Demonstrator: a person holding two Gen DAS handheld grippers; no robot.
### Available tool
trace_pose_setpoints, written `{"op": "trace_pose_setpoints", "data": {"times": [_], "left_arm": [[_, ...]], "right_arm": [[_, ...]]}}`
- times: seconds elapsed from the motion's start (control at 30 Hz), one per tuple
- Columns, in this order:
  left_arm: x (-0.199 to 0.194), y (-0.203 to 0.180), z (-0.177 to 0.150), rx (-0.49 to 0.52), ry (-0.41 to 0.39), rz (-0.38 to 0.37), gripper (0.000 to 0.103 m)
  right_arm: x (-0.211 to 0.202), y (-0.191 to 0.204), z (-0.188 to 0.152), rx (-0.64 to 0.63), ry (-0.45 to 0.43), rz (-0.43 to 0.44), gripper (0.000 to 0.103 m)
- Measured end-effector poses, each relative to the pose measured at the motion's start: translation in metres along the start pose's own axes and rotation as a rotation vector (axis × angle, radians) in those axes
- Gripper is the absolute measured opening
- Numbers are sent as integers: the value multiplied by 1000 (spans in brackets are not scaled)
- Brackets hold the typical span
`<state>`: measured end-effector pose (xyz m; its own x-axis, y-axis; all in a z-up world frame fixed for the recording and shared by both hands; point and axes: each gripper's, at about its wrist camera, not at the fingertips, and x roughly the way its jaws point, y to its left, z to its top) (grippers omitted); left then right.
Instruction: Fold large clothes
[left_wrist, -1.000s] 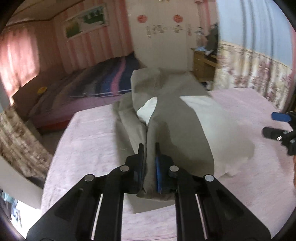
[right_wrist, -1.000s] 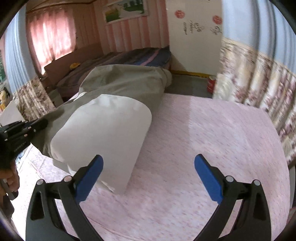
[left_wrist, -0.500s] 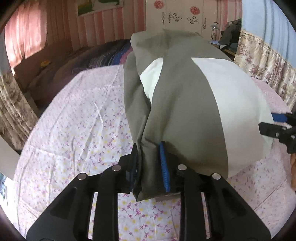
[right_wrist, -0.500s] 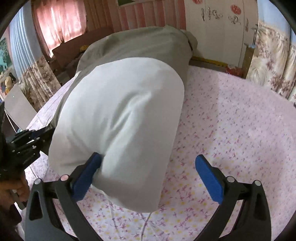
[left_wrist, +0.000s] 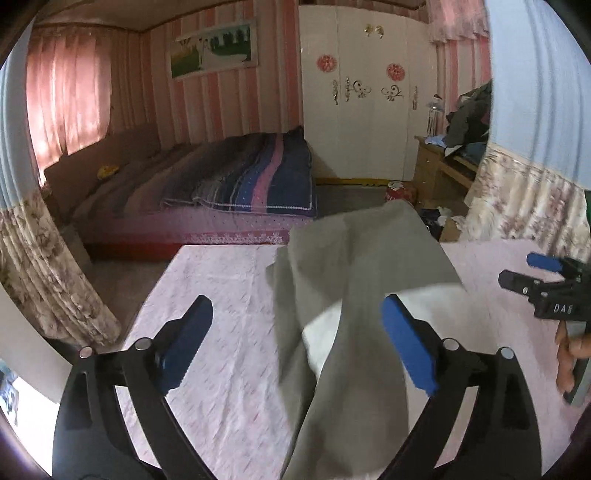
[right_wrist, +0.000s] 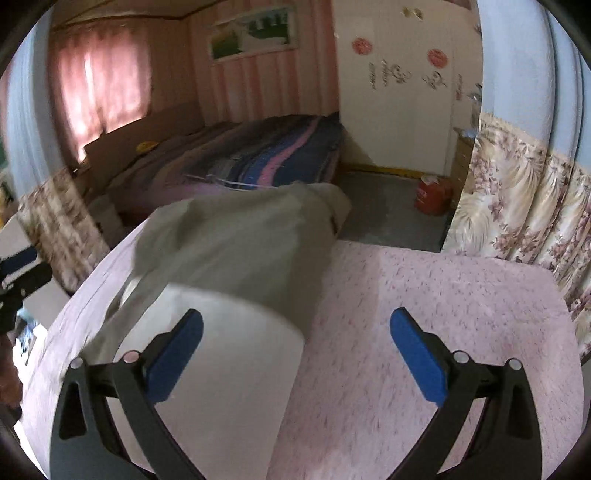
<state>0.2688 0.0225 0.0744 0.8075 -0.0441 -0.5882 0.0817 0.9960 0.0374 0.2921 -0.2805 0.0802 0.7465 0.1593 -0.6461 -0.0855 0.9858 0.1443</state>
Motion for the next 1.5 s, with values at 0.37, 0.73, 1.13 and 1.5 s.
{"op": "trace_pose_setpoints", "data": {"times": [0.37,0.73,1.13,1.5], "left_arm": [[141,-21,31,-79,149,48,93],[230,3,-13,25,286,178,100],[153,27,-16,-42,205,112,99],[85,2,-85,-110,196,43,100]], "right_arm": [[88,-6,37,171,70,-72,101],[183,33,22,-83,108,-277,101],[89,40,18,-47,55,-220,101],[35,72,-74,-60,35,-114,101]]}}
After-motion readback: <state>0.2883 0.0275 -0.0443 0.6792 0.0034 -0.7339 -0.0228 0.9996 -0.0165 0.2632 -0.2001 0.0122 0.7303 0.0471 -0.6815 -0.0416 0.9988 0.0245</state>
